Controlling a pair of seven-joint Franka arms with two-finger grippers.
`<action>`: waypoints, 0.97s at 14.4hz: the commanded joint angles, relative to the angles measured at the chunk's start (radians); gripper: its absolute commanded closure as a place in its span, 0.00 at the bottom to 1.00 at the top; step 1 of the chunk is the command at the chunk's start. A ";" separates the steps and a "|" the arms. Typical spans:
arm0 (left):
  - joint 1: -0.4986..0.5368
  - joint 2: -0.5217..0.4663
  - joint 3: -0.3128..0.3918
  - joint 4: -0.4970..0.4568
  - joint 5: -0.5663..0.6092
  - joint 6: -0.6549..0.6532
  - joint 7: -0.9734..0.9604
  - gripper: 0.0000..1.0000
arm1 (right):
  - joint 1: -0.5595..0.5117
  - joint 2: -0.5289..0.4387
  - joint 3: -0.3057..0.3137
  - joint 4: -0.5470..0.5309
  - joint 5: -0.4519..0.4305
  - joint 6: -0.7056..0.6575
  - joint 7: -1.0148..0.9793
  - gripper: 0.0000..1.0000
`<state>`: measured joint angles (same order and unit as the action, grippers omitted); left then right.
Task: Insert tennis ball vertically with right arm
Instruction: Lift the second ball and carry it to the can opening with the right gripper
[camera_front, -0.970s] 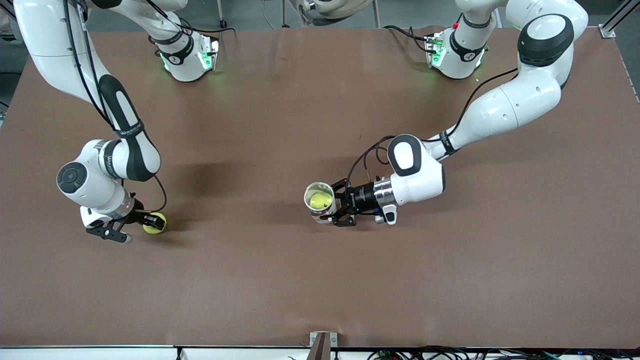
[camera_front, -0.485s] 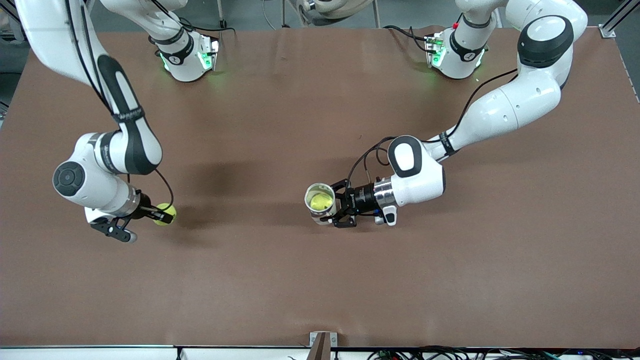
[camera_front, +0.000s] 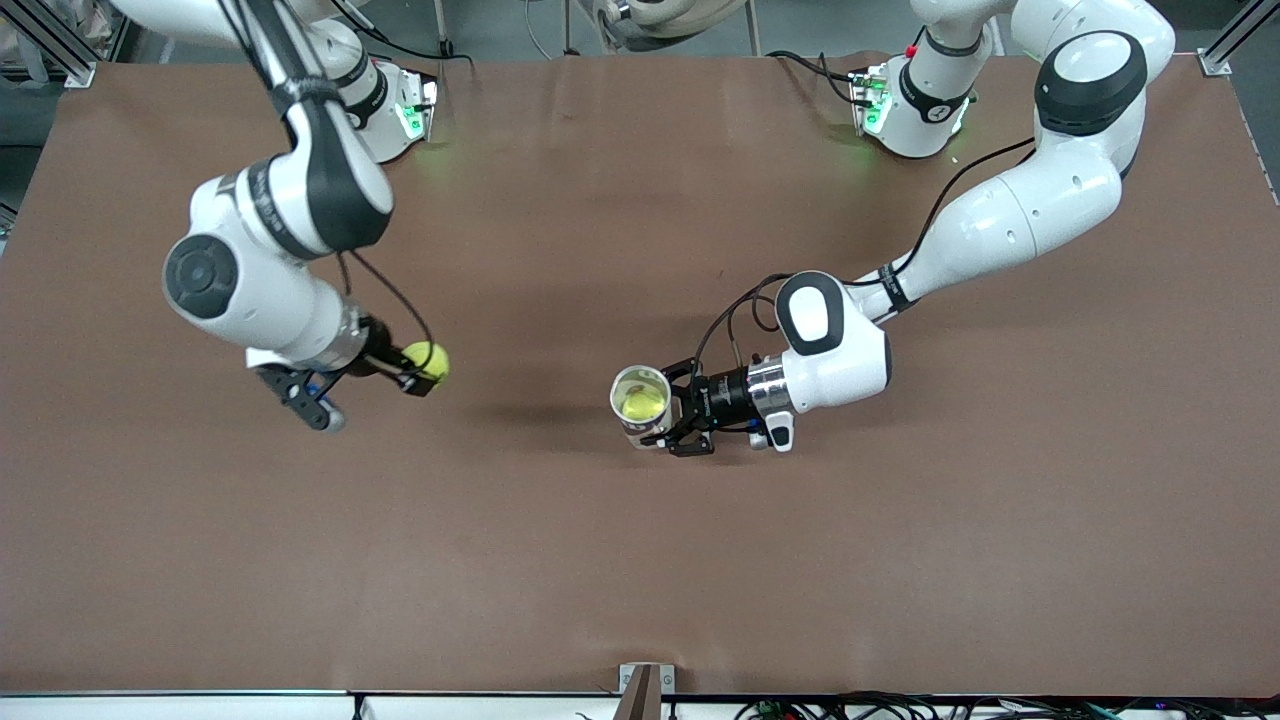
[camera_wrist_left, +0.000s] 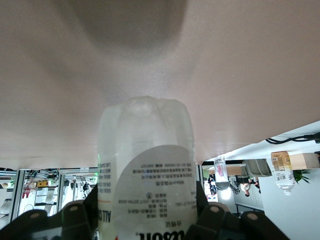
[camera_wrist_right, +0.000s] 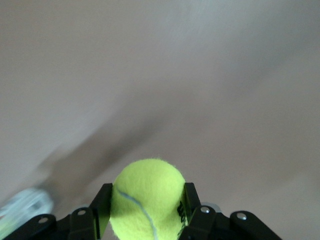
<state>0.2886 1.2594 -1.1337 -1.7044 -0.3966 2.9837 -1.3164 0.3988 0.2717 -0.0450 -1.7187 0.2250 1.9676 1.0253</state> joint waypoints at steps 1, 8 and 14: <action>0.007 0.018 -0.021 0.009 -0.016 -0.009 0.029 0.28 | 0.115 0.012 -0.010 0.126 0.023 -0.036 0.236 1.00; 0.007 0.018 -0.020 0.009 -0.018 -0.009 0.029 0.25 | 0.264 0.220 -0.012 0.428 0.028 -0.035 0.596 1.00; 0.007 0.018 -0.020 0.009 -0.018 -0.009 0.029 0.25 | 0.276 0.376 -0.015 0.643 0.025 -0.062 0.688 1.00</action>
<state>0.2892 1.2613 -1.1307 -1.7030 -0.3967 2.9835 -1.3164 0.6677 0.5924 -0.0466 -1.1730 0.2421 1.9323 1.6823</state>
